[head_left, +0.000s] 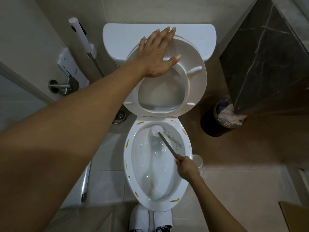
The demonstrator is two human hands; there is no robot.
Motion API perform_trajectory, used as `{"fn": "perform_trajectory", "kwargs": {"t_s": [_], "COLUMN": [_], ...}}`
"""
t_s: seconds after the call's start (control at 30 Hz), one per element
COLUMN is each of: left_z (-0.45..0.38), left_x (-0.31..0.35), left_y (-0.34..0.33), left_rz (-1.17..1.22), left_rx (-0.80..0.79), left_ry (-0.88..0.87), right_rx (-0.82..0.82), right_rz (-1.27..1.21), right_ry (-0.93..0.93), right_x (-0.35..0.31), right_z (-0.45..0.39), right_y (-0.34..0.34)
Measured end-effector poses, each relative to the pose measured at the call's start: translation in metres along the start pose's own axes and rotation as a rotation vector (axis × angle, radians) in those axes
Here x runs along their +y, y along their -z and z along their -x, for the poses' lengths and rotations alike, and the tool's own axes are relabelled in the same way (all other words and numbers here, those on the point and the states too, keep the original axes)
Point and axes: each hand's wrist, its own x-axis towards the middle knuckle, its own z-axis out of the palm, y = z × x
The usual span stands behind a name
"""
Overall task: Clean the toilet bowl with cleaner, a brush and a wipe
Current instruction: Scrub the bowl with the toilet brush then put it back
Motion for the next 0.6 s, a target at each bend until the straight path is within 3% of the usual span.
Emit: {"fn": "perform_trajectory", "kwargs": {"t_s": [0.23,0.43,0.6], "left_z": [0.000,0.001,0.001], "left_x": [-0.001,0.000,0.000], "left_y": [-0.001,0.000,-0.001], "left_rz": [-0.006,-0.002,-0.002], "left_rx": [0.019,0.011,0.011], "left_ry": [-0.001,-0.004,-0.005], "right_rx": [-0.055,0.028,-0.060], "right_rz": [-0.056,-0.121,-0.113], "right_ry": [0.093,-0.028,0.099], "right_x": [-0.008,0.008,-0.007], "right_z": [0.005,0.007,0.009], "right_y": [-0.012,-0.006,-0.012]}}
